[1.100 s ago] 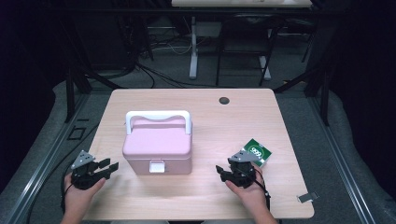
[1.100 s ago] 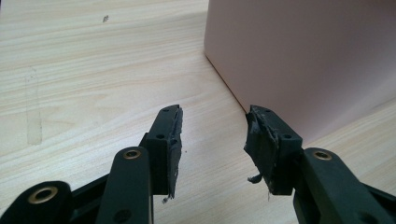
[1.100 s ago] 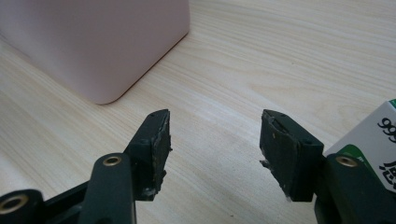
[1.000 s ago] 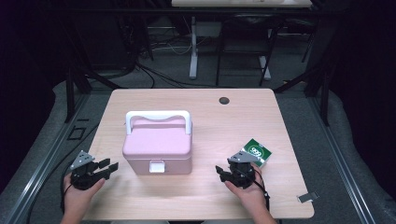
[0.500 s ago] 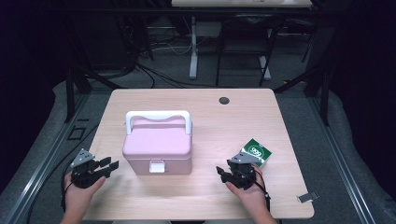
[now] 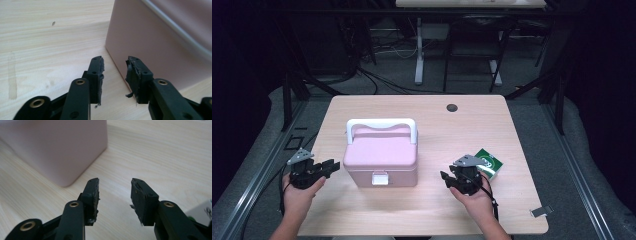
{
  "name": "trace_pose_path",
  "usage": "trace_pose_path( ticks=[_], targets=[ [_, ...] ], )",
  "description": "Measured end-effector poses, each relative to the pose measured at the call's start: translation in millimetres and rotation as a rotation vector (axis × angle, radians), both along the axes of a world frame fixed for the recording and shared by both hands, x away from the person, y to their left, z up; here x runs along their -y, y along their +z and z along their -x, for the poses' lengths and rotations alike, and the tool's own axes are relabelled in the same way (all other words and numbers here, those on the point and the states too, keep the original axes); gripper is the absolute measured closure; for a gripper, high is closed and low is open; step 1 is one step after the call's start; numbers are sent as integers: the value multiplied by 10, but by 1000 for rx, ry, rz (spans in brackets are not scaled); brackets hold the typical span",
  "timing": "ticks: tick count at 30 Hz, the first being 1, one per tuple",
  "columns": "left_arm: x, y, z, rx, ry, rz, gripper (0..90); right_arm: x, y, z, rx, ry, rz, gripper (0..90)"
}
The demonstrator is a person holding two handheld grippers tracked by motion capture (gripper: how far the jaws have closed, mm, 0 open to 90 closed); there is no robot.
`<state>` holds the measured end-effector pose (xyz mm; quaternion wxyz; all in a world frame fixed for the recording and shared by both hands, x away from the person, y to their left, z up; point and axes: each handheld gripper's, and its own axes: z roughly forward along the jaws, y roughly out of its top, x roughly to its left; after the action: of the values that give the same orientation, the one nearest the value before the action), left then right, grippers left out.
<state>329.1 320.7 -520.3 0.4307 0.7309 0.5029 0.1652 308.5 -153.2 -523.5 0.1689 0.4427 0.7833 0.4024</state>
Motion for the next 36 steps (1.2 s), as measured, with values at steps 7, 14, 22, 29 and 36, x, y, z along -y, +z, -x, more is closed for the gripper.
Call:
trace_pose_path(
  ticks=[7, 14, 22, 29, 36],
  targets=[
    [29, 71, -130, 0, -22, 18, 738, -115, 121, -196, -9, 20, -27, 726],
    [96, 78, -249, -9, -38, -1, 834, -244, 107, -366, -19, 40, -36, 813],
    [200, 33, -256, -9, -69, -25, 885, -392, 87, -469, -24, 57, -49, 827],
    [246, 39, -245, -2, -88, -12, 891, -508, 91, -482, -14, 67, -55, 827],
    [286, 49, -226, -1, -102, 2, 895, -570, 89, -477, -4, 64, -53, 827]
  ],
)
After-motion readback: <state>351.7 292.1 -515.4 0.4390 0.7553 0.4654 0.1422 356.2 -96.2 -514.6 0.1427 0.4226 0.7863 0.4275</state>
